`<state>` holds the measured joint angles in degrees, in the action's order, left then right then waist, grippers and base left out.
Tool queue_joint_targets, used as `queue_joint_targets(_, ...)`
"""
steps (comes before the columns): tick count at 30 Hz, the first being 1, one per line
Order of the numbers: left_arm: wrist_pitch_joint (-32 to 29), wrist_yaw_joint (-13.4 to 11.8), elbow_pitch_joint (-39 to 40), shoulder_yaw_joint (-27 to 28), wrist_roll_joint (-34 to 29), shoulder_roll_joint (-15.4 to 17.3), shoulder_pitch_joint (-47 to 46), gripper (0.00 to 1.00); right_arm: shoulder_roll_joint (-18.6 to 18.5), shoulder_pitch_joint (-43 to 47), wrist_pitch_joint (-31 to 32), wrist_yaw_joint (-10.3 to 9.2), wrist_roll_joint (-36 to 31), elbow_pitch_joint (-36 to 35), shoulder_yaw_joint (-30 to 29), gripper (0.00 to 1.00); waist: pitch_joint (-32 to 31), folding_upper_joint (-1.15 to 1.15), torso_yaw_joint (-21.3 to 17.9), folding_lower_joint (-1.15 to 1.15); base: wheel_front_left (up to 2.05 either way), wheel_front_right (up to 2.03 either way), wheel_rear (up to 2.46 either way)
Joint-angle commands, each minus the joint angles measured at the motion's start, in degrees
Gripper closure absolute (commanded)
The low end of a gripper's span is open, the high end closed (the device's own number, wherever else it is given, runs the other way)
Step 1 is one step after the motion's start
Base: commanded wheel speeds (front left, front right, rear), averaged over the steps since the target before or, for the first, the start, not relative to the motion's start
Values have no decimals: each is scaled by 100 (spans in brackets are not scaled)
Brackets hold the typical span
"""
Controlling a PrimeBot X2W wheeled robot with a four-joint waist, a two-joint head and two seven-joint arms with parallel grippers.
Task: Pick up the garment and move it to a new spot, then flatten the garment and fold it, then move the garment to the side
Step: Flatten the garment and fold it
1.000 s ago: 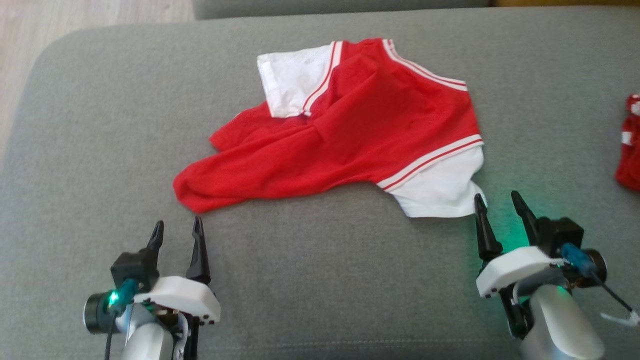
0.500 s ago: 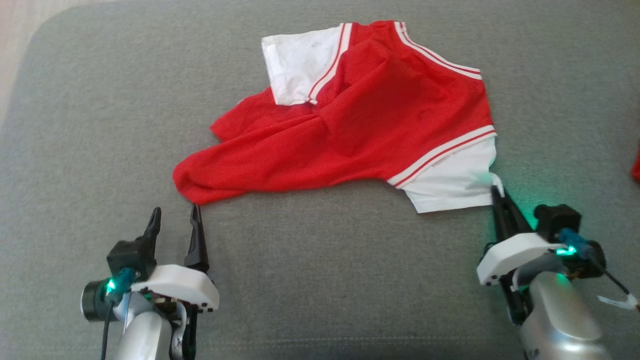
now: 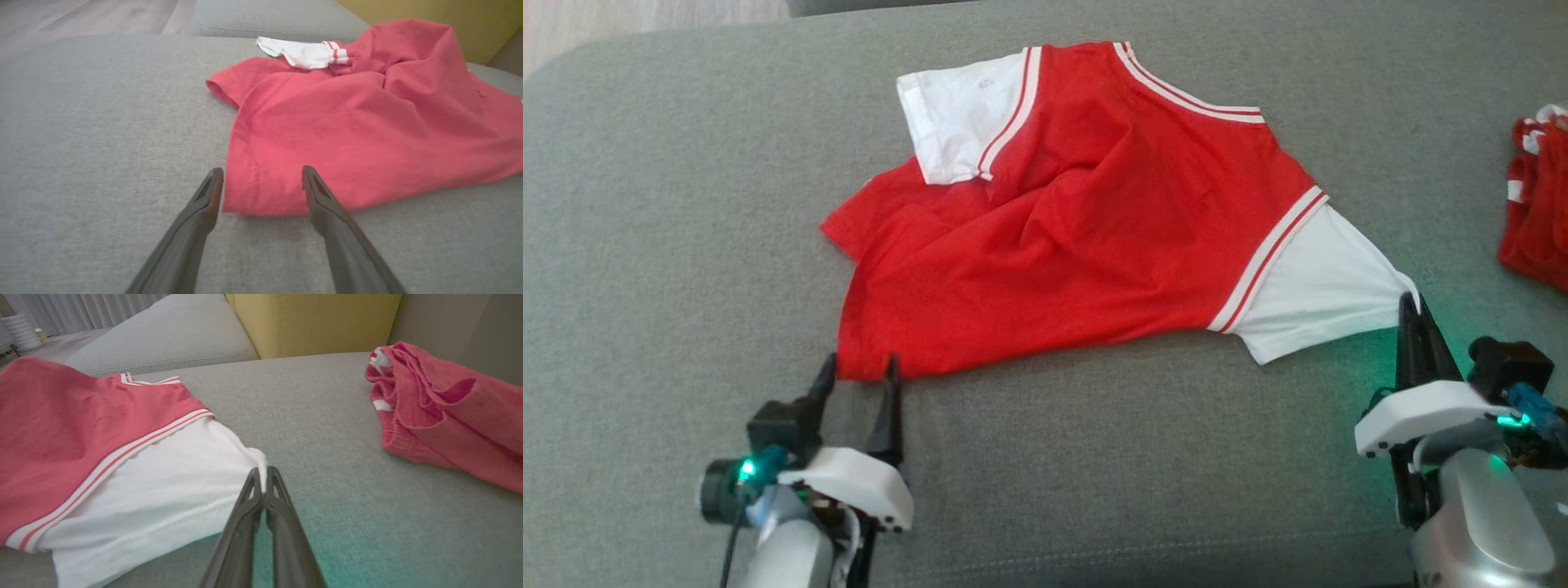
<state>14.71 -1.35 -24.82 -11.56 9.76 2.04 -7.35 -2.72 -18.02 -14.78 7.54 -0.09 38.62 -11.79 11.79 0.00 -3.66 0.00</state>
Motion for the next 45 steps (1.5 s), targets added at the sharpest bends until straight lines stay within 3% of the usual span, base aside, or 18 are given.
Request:
queue_joint_targets(1,29,46,81,33,74,84,-164,0,-16,-25,-22,-5,23,-210,117,100,9,0,-25,0,0,0,0)
queue_joint_targets(14,29,-116,-79,-62,305,84,-138,0,-16,-101,-22,-5,120,-314,22,100,25,0,-33,0,0,0,0)
queue_joint_targets(31,29,254,-517,-161,585,84,-233,2,-16,-184,-22,-5,199,-455,84,100,11,0,-93,0,0,0,0)
queue_joint_targets(33,29,271,-530,-177,568,84,-240,74,-16,-182,-22,-5,195,-467,101,100,-10,0,-92,0,0,0,0)
queue_joint_targets(34,29,278,-535,-179,559,84,-243,100,-16,-181,-22,-5,196,-478,111,100,-23,0,-90,0,0,0,0)
queue_joint_targets(40,29,330,-307,-56,606,84,-259,100,-16,-173,-22,-5,357,-664,241,100,-179,0,-61,0,0,0,0)
queue_joint_targets(45,29,391,369,337,447,84,-464,100,-16,-279,-22,-5,716,-1135,438,100,-382,0,-62,0,0,0,0)
